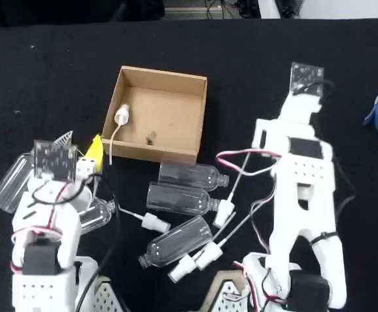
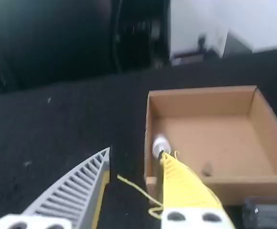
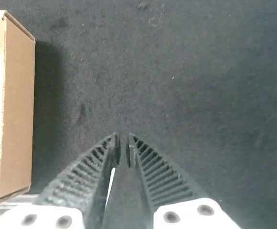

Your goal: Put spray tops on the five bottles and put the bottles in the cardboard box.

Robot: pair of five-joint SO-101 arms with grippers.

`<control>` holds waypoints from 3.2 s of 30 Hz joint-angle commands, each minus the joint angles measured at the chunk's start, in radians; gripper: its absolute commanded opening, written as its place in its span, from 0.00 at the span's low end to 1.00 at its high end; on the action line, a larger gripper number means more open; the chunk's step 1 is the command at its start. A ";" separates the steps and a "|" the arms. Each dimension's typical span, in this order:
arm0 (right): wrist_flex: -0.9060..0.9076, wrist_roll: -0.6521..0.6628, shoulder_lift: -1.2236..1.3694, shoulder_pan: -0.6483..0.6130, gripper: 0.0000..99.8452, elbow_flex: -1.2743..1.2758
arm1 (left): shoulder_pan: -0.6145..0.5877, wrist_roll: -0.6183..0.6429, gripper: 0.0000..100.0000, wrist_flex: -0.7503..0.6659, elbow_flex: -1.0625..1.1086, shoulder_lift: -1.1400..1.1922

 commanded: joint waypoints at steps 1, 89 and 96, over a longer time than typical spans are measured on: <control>-0.132 -0.009 -0.028 -0.028 0.01 0.065 | -0.016 -0.044 0.11 0.002 -0.176 0.227; -0.287 -0.008 -0.031 -0.021 0.02 0.200 | 0.097 0.006 0.16 -0.129 -1.171 1.916; -0.287 -0.008 -0.031 -0.021 0.02 0.200 | 0.050 0.006 0.16 -0.127 -1.171 1.923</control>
